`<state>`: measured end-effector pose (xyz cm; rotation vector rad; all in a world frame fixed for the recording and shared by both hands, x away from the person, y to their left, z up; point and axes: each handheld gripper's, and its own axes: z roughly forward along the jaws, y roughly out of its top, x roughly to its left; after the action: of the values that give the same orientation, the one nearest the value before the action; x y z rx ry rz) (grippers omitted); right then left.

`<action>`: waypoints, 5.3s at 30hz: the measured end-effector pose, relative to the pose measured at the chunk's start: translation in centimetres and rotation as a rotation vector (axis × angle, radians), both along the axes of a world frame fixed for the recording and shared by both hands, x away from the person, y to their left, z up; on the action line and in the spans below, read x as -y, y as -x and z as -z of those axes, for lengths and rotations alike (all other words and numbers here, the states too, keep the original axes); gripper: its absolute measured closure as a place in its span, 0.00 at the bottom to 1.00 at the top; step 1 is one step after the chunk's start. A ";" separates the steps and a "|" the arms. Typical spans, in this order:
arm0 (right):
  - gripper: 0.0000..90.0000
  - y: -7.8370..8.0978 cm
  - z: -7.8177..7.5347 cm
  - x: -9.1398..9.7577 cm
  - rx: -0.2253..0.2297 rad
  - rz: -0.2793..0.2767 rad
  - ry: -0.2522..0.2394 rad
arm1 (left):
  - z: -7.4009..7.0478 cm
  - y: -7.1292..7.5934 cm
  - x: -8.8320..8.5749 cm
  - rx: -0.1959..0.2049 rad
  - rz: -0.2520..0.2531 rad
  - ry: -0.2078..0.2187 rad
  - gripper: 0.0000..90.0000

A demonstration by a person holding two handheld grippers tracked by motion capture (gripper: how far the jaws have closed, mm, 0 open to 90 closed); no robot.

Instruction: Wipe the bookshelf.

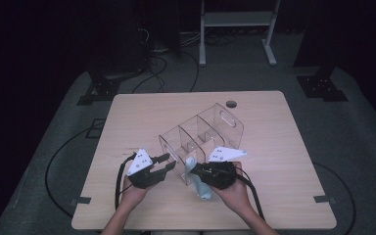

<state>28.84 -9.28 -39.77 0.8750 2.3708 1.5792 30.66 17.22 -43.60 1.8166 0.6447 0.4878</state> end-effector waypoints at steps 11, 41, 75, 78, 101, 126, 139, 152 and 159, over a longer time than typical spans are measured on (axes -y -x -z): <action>0.93 0.1 1.4 -1.1 -0.001 -0.003 0.069 | 0.4 -0.6 0.3 -0.018 -0.009 -0.012 0.68; 0.93 -0.1 5.0 -1.8 -0.023 0.012 0.104 | 0.7 -1.0 0.3 -0.025 -0.017 -0.019 0.66; 0.93 -0.2 6.0 -2.4 -0.055 -0.009 0.123 | 0.8 -1.1 0.4 -0.028 -0.017 -0.017 0.66; 0.93 -0.4 7.6 -2.6 -0.088 -0.013 0.145 | 0.8 -1.1 0.4 -0.029 -0.016 -0.017 0.66; 0.93 -1.2 4.6 4.9 -0.066 0.134 0.057 | 0.1 0.8 0.9 -0.042 0.054 -0.011 0.52; 0.92 -1.9 4.0 11.8 -0.052 0.295 0.035 | -0.1 0.9 4.4 -0.034 -0.054 -0.041 0.53; 0.92 -1.5 3.9 14.4 -0.057 0.353 0.038 | 0.0 1.5 3.4 -0.035 0.049 -0.025 0.53; 0.92 0.3 3.1 14.6 -0.036 0.314 0.043 | 0.0 2.7 3.2 -0.037 0.163 -0.040 0.53; 0.92 0.9 3.1 14.7 -0.037 0.303 0.040 | -0.1 3.1 2.9 -0.045 0.220 -0.043 0.53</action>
<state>27.91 -23.96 -42.85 1.1978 2.1583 1.4037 27.59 14.32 -43.49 1.9171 0.4599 0.3158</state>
